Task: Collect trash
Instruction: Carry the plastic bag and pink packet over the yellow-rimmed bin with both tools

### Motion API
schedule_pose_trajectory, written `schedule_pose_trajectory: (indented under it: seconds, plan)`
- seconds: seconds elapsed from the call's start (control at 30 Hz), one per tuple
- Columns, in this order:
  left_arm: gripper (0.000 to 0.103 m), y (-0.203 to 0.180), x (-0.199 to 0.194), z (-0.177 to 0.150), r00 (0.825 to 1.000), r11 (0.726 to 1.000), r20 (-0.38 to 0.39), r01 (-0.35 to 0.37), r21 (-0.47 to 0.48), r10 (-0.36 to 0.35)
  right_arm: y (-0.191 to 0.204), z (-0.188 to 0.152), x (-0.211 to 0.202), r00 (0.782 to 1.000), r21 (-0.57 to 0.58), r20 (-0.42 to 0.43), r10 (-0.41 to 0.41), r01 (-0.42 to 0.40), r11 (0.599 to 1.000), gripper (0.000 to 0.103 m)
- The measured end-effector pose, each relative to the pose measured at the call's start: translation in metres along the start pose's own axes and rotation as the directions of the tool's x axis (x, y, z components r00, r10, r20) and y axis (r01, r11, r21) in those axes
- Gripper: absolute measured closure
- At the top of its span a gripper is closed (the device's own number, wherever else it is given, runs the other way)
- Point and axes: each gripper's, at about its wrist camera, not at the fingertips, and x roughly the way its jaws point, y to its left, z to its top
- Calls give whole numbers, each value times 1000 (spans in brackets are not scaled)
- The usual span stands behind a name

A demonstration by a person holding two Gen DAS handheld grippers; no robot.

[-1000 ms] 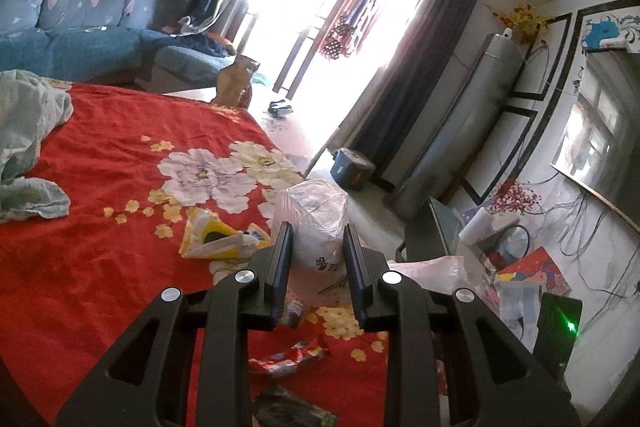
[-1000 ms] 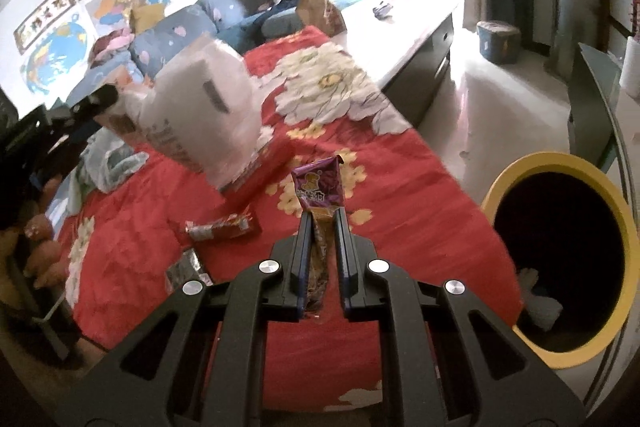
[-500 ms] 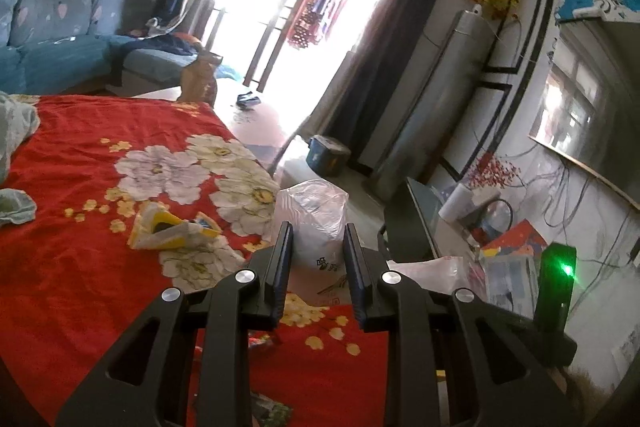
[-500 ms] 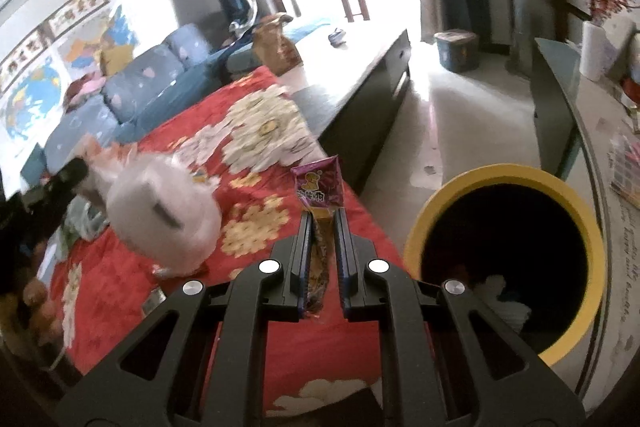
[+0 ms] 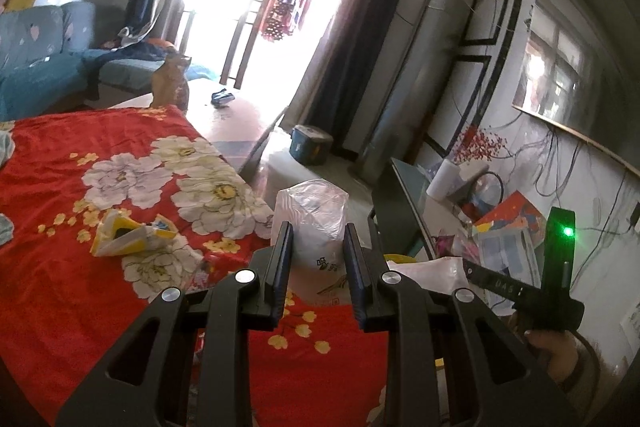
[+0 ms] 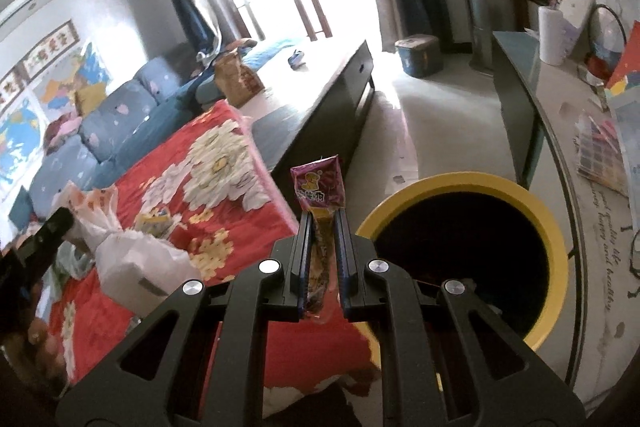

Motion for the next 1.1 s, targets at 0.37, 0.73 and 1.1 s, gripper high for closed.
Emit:
schedule_pose_trajectory:
  seconds: [0.37,0.73,1.1]
  plan:
    - [79,-33,19,-2,999,997,-26,26,73,-24,-35,5,-8,999,76,28,-38,35,997,96]
    - [79,-55,36,-8,998,992,-50,35,120,-30,-62,8,-12,997,134,42,-68,62,989,96]
    - [79,-78,58,-18,996,986,-81,50,161,-37,-84,6,-9,995,175,31,-99,92,980,96]
